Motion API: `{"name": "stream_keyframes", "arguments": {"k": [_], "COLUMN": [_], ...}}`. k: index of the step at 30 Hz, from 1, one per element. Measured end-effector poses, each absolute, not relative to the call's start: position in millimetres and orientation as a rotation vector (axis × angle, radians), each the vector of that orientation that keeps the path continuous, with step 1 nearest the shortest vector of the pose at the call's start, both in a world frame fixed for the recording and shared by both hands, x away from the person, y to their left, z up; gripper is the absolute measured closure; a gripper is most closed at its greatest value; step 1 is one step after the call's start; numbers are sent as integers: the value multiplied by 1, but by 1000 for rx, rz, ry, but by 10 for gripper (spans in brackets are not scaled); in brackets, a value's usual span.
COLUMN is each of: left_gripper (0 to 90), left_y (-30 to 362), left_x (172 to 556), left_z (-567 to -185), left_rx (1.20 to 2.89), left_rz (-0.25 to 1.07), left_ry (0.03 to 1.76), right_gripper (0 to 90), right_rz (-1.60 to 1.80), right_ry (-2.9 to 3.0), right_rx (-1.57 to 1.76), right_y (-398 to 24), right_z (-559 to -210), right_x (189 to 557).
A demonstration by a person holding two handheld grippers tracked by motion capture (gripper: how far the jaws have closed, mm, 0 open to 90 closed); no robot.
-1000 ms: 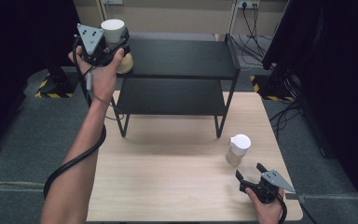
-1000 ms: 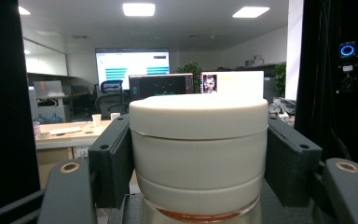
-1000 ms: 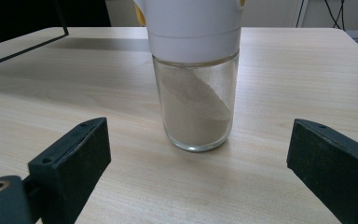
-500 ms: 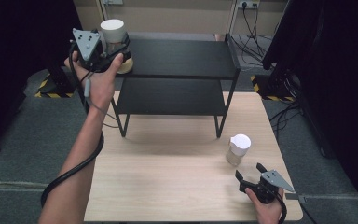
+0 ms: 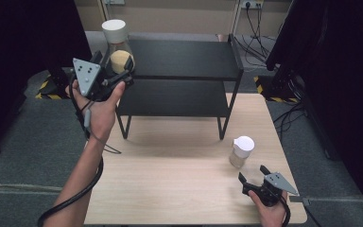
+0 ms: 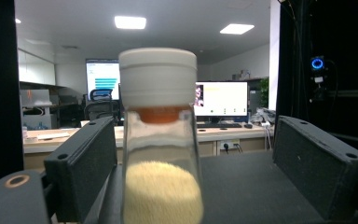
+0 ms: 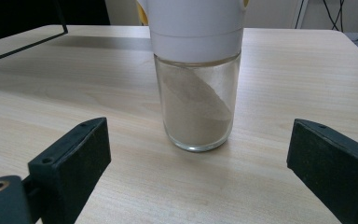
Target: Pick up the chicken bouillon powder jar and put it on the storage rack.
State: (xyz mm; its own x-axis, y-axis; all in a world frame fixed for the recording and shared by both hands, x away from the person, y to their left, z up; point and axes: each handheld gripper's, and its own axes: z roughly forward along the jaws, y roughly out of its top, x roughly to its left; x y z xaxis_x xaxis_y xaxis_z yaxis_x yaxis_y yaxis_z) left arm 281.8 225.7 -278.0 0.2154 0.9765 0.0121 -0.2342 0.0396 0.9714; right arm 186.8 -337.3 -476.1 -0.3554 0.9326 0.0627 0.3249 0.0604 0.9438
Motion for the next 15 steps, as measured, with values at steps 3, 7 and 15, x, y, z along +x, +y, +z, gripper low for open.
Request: {"name": "stream_keyframes", "arguments": {"k": [3, 7, 15], "left_gripper": [131, 130, 129], "left_y": [226, 227, 227], "left_x": [276, 270, 258], "left_z": [-287, -297, -316], "left_rx": [1122, 1131, 1155], "left_rz": [1138, 1119, 1079], "left_ry": [871, 865, 849], "right_gripper": [61, 62, 61], "right_rz": [1301, 1295, 1295], "right_ry": [1743, 1742, 1744], "right_rx": [1260, 1256, 1251], "right_y": [-337, -336, -336], "right_z": [-476, -476, -476], "right_x": [187, 186, 186]}}
